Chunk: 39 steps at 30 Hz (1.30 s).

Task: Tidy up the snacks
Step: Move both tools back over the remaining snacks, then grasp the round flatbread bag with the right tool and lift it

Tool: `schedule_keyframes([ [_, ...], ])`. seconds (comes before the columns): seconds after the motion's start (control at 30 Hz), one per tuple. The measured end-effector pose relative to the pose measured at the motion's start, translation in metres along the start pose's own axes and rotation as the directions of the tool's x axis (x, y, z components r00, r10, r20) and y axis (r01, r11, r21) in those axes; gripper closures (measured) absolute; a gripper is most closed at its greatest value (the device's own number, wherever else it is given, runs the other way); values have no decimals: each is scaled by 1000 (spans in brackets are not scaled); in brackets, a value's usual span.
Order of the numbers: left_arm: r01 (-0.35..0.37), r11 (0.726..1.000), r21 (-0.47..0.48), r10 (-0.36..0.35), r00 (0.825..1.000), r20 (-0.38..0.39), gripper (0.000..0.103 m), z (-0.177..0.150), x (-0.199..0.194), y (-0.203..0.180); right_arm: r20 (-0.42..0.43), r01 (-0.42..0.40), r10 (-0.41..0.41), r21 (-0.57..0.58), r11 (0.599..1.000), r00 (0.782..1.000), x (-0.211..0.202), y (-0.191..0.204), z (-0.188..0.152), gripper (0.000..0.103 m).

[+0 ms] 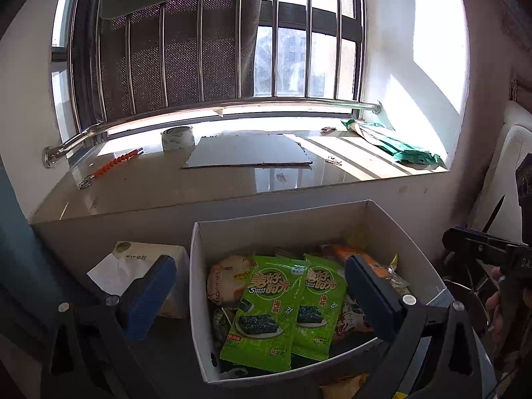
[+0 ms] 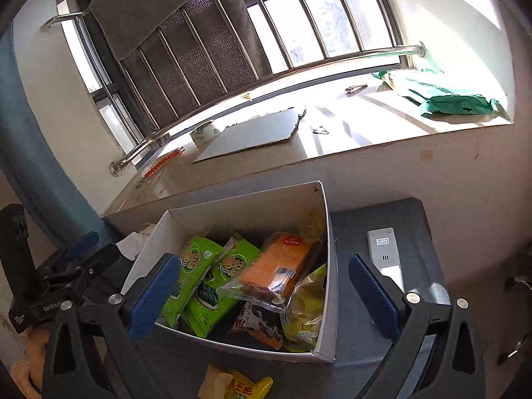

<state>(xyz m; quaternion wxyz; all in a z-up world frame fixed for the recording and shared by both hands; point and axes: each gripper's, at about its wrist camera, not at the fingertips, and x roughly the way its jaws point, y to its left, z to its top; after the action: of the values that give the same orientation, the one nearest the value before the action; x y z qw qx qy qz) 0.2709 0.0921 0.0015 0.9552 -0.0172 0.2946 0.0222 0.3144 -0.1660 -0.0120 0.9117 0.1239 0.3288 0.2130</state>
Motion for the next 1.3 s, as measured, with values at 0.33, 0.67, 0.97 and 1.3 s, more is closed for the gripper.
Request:
schedule_keyframes([
  [0.33,42,999,4,-42,994,96,0,-27,-89,-13,69,-116,124,-108,987,990,-76,27,-48,0],
  [0.67,53,996,-65,-48,996,75,0,-124,-141,-30,54,-90,100,-161,983,994,-128,32,-148,0],
  [0.97,65,986,-155,-68,998,-9,0,-200,-152,-39,-37,-52,51,-41,998,998,-129,7,-221,0],
  [1.3,44,975,-216,-48,999,-13,0,-215,-154,-25,-126,-68,48,-163,984,991,-102,48,-236,0],
])
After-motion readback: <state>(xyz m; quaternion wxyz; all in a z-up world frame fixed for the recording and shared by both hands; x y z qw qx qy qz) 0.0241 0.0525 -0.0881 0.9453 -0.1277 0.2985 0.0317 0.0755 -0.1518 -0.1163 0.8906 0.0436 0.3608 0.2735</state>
